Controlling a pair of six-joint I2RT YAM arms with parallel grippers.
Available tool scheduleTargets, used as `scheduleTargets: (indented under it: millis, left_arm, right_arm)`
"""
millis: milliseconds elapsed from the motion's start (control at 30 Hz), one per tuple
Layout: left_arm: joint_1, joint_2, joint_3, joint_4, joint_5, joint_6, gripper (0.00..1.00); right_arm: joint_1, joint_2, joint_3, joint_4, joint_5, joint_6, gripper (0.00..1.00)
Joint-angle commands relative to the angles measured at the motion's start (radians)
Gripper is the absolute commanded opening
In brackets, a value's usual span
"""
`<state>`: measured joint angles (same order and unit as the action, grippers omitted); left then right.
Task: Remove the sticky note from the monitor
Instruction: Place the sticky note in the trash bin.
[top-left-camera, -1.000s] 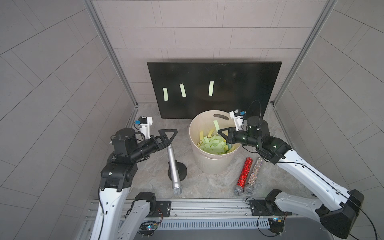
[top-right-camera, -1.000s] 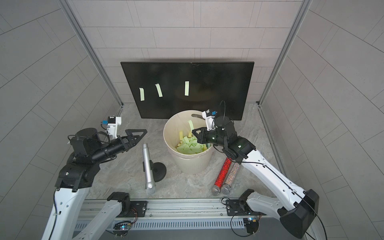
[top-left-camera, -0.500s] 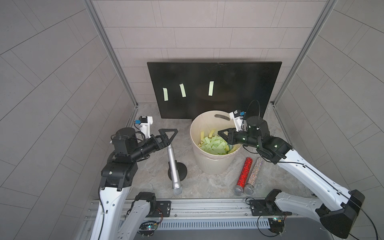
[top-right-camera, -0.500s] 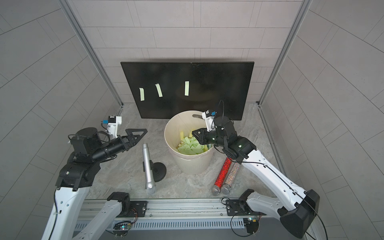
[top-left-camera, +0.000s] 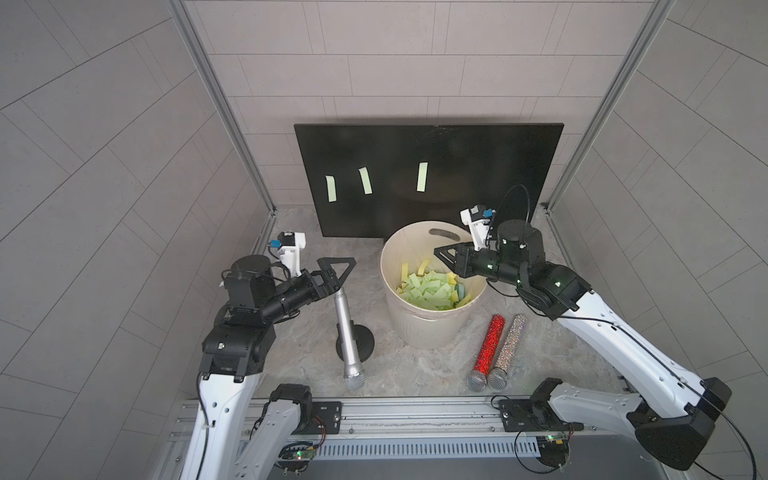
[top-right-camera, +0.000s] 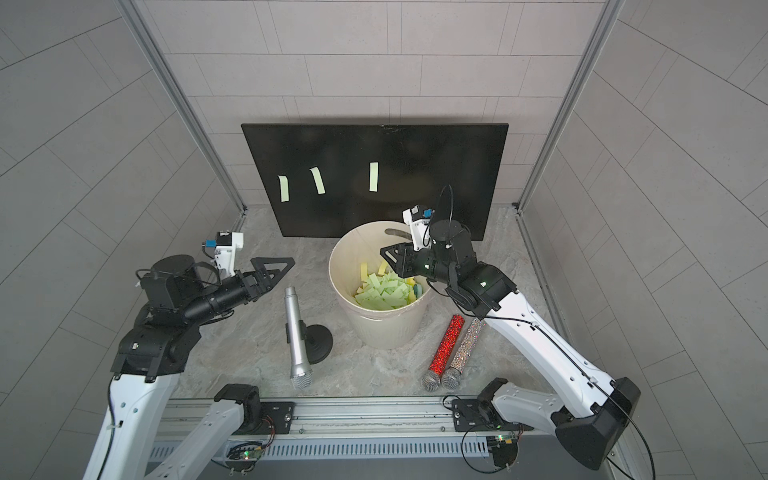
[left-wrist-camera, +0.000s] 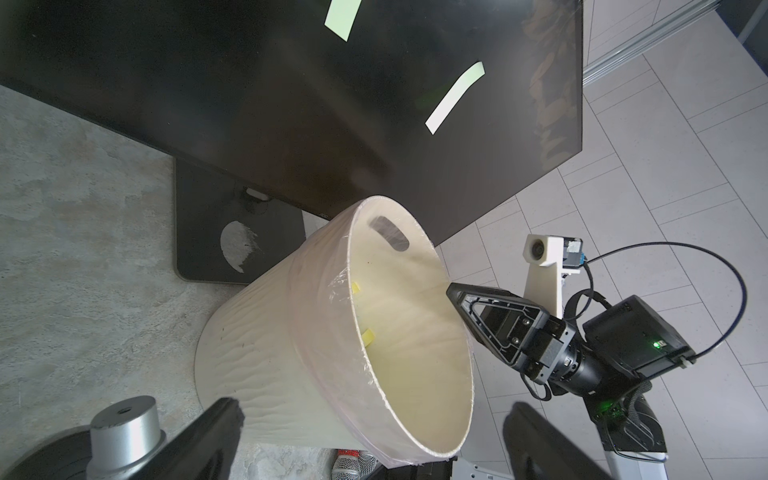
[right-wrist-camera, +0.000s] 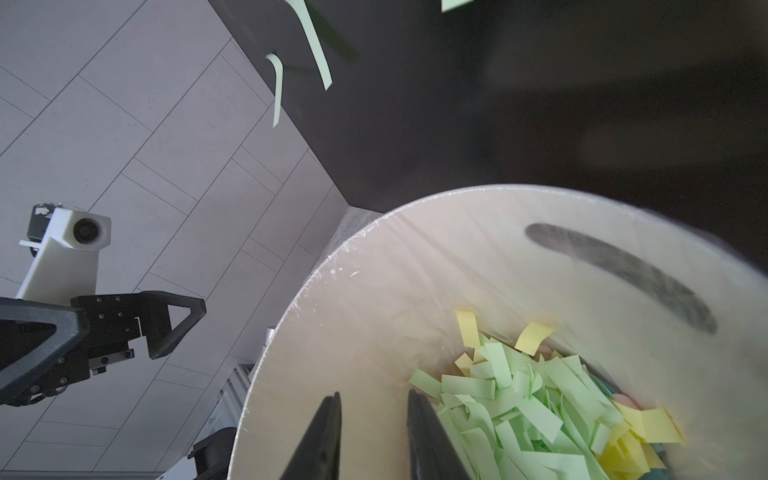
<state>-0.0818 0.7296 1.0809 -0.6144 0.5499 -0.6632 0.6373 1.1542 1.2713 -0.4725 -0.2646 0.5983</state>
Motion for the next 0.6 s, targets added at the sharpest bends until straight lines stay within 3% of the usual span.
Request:
scheduleTargets:
  millis: [0, 567]
  left_arm:
    - [-0.005, -0.007, -0.008, 0.005, 0.004, 0.007, 1.0]
    - [-0.005, -0.014, -0.015, 0.001, -0.007, 0.02, 1.0]
  right_arm:
    - [-0.006, 0.02, 0.05, -0.012, 0.018, -0.033, 0.31]
    - [-0.089, 0.223, 0.25, 0.088, -0.01, 0.036, 0.38]
